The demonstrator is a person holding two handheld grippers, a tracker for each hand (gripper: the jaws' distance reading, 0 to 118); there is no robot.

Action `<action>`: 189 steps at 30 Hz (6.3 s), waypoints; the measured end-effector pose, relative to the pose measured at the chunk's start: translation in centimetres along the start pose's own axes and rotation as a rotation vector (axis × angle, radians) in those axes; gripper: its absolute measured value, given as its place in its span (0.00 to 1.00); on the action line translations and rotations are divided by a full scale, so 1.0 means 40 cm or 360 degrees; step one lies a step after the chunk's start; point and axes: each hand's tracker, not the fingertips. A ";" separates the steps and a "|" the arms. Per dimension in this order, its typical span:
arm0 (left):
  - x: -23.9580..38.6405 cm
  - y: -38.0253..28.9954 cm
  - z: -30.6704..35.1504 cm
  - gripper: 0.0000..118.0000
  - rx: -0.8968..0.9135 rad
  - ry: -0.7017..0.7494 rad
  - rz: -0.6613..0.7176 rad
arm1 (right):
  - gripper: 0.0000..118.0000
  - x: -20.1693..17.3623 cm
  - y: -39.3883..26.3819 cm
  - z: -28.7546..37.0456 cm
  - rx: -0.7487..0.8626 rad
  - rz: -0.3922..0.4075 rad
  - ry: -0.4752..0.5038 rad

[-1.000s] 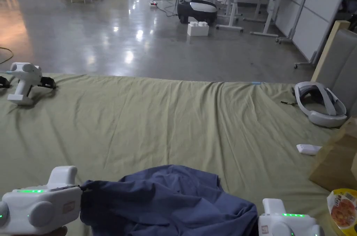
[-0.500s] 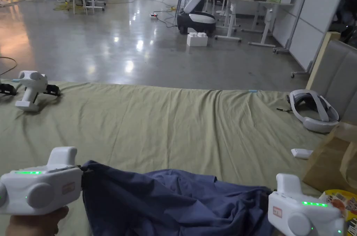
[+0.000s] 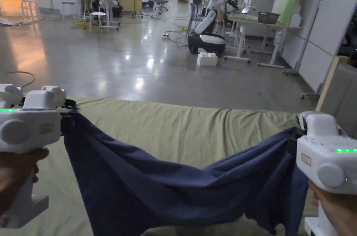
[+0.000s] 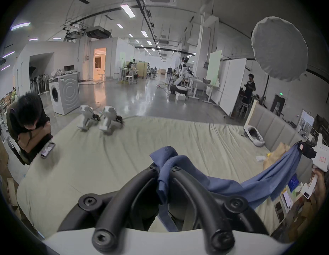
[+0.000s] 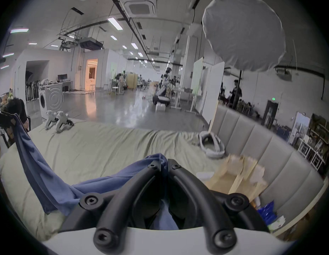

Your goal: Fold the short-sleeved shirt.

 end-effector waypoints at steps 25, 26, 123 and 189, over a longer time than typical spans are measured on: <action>-0.105 0.072 -0.044 0.08 0.0048 0.0129 0.0019 | 0.06 -0.069 0.088 -0.094 0.0038 0.0042 -0.0097; -0.104 0.034 -0.039 0.08 0.0020 0.0125 0.0015 | 0.06 -0.073 0.052 -0.085 0.0006 0.0044 -0.0092; -0.232 -0.693 -0.038 0.51 -0.1001 0.0504 0.0273 | 0.09 -0.411 -0.438 0.114 -0.0133 -0.0066 0.0189; -0.052 0.157 0.016 0.06 0.0137 0.0118 0.0075 | 0.04 -0.033 0.227 -0.097 0.0234 -0.0027 0.0016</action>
